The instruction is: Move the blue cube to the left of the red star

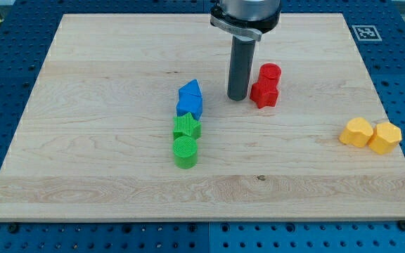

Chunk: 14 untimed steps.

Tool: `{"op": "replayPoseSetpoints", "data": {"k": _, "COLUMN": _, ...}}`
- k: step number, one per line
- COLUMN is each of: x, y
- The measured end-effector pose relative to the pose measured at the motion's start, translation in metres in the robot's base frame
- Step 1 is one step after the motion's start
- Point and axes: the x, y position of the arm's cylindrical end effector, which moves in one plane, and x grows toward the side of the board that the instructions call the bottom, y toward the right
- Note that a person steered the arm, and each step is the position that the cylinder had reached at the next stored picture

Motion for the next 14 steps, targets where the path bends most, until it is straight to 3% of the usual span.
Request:
{"op": "replayPoseSetpoints", "data": {"k": 2, "x": -0.062, "y": -0.064}}
{"op": "replayPoseSetpoints", "data": {"k": 3, "x": -0.062, "y": -0.123}}
{"op": "replayPoseSetpoints", "data": {"k": 4, "x": -0.047, "y": -0.165}}
{"op": "replayPoseSetpoints", "data": {"k": 5, "x": 0.004, "y": -0.175}}
{"op": "replayPoseSetpoints", "data": {"k": 6, "x": 0.030, "y": -0.169}}
{"op": "replayPoseSetpoints", "data": {"k": 11, "x": 0.050, "y": -0.033}}
{"op": "replayPoseSetpoints", "data": {"k": 14, "x": 0.060, "y": -0.015}}
